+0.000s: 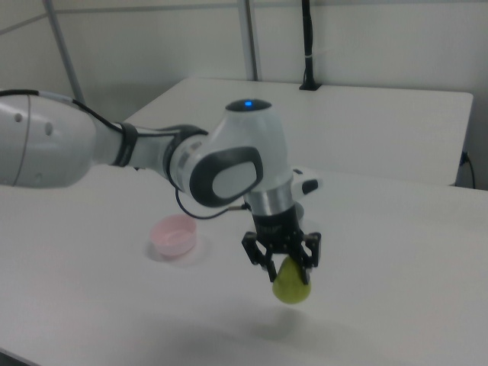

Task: Place the pear in the bowl
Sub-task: 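Close the gripper on the pear and lift it, then carry the pear over the pink bowl and lower it in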

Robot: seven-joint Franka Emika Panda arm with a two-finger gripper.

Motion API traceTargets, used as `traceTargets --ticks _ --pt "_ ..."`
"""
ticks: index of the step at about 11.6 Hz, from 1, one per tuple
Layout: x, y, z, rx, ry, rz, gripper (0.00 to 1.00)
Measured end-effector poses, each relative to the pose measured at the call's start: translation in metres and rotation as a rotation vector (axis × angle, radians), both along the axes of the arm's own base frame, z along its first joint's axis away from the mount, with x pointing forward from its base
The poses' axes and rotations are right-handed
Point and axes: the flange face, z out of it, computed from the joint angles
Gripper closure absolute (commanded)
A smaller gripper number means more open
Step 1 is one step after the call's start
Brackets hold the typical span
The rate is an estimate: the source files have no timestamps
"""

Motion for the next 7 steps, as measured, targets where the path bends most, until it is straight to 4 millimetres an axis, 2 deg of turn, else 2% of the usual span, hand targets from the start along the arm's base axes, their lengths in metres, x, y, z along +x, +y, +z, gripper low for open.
traceTargets --ticks 2,5,7 --pt "0.007 0.012 0.036 0.014 -0.003 -0.011 0.99" --pt "0.021 0.044 0.09 0.035 0.002 -0.023 0.99" --pt "0.023 0.069 0.131 0.082 0.003 -0.021 0.99"
